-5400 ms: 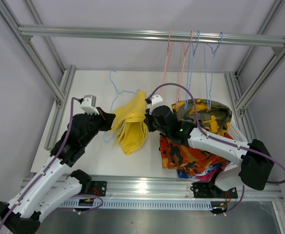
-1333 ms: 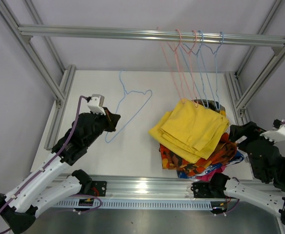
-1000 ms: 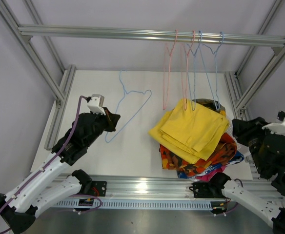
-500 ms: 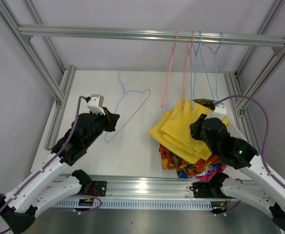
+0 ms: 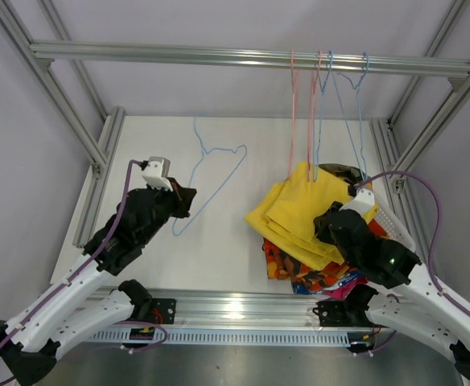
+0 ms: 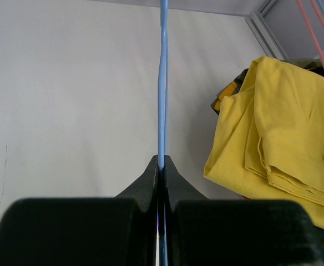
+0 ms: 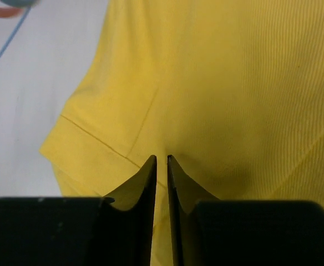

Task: Remove the trousers from the hanger
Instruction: Place the trousers in the bin, then place the hanger at the clothesline.

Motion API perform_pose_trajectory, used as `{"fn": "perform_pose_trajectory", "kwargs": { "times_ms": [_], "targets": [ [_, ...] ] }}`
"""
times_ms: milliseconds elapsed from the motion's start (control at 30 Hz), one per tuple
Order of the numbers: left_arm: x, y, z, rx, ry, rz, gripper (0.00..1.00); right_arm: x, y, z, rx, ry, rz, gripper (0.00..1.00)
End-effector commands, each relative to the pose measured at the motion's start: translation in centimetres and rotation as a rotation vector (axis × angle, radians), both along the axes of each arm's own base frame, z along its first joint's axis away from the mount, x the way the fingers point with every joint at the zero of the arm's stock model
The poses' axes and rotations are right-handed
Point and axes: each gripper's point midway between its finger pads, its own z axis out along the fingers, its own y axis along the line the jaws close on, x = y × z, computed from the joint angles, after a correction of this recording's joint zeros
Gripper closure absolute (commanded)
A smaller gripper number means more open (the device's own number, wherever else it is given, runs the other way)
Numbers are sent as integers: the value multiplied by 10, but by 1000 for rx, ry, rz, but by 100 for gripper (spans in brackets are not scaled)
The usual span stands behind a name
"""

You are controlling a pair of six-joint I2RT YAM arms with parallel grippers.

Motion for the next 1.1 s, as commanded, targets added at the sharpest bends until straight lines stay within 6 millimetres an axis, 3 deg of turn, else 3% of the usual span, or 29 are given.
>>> {"fn": "perform_pose_trajectory", "kwargs": {
  "times_ms": [0,100,267,333,433,533,767,1067],
  "targets": [
    [0,6,36,-31,-93,19,99,6,1,54,40,-94,-5,82],
    [-2,18,49,-37,-140,56,99,4,3,79,54,-130,20,76],
    [-6,58,69,-14,-153,223,99,-1,9,105,92,-175,61,52],
    [-8,67,81,0,-160,255,99,-3,12,115,121,-197,79,50],
    [-12,78,81,44,-136,287,99,-4,19,120,145,-218,108,46],
    [-14,91,86,88,-148,328,99,-3,25,120,135,-224,127,44],
    [-13,104,127,88,-253,374,99,4,42,101,75,-204,165,40],
    [2,95,175,87,-336,384,99,12,55,89,35,-201,190,37]
  ]
}}
